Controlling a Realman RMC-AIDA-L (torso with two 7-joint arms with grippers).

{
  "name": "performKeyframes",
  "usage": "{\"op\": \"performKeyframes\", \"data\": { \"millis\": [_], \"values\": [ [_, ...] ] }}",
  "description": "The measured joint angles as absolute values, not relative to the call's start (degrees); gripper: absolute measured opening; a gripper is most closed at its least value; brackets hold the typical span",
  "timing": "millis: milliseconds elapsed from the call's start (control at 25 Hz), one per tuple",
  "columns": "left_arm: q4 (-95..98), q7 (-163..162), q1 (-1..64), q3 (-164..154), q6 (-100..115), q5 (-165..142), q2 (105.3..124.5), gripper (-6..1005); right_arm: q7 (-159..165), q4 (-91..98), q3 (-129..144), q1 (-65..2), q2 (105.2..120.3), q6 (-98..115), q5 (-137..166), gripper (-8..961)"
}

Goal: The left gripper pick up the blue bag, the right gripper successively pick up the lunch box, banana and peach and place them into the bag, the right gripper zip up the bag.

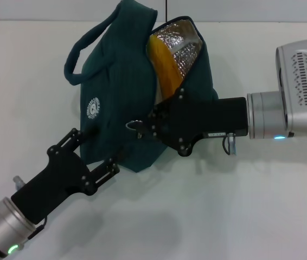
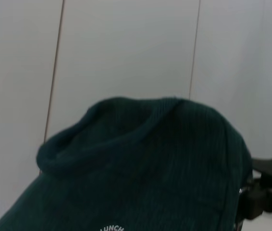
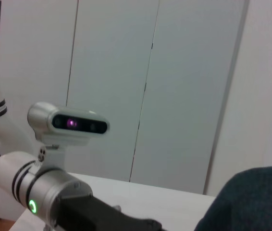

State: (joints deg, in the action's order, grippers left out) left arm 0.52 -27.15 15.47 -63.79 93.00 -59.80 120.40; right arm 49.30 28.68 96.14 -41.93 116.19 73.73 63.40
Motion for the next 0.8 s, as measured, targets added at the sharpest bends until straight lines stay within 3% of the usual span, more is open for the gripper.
{"op": "performKeyframes", "data": {
  "millis": [240, 680, 800],
  "values": [
    [0.5, -26.9, 16.2, -63.8, 91.0, -60.4, 120.21, 791, 50.4, 28.8, 96.0, -41.3, 116.19, 73.8, 62.9, 19],
    [0.5, -26.8, 17.1, -63.8, 87.7, -60.3, 120.3, 344, 49.6, 28.9, 95.7, -40.0, 116.19, 73.8, 62.3, 19],
    [0.4, -26.8, 17.0, -63.8, 87.7, -60.3, 120.32, 283, 48.6, 28.9, 95.6, -39.4, 116.19, 73.9, 61.5, 19]
  ]
}}
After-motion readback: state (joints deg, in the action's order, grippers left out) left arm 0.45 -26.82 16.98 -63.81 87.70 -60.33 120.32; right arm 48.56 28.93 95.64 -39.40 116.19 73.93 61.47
